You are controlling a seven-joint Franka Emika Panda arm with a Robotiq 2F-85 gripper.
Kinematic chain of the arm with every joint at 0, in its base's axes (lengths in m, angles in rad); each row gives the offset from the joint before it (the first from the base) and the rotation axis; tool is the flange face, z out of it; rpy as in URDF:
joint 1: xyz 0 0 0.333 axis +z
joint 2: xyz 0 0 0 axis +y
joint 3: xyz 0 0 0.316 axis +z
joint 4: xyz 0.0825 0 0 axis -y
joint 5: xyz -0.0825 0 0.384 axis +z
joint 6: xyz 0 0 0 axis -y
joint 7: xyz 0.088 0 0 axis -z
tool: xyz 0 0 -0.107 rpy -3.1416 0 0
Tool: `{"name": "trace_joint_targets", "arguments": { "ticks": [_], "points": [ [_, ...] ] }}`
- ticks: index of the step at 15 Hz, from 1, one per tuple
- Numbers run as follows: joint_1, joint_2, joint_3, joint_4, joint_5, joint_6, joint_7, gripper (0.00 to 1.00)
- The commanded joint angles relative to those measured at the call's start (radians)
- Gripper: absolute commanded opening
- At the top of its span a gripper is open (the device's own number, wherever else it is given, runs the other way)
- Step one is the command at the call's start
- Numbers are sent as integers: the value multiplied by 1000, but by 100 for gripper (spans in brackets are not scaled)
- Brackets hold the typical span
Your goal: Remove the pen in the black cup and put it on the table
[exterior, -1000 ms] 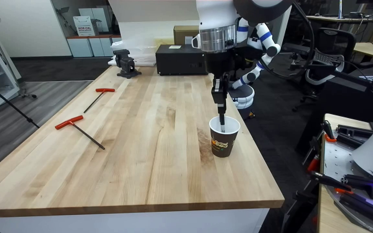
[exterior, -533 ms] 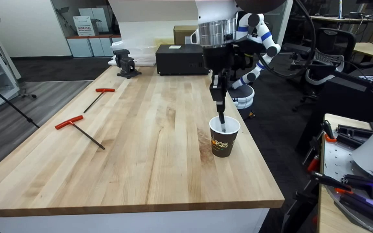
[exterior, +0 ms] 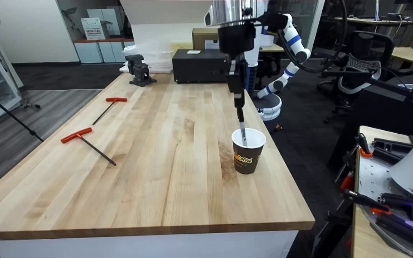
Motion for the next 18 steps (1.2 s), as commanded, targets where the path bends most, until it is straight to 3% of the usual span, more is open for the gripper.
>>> {"name": "trace_joint_targets", "arguments": {
  "ticks": [1,8,12,18],
  "points": [
    [-10,-31,-6,66,-32,-33,8,3],
    [-42,-10,-48,77,-284,121,91,3],
    [-64,11,-84,27,-490,216,229,3],
    [-80,57,-138,-42,-659,382,419,3]
  ]
}}
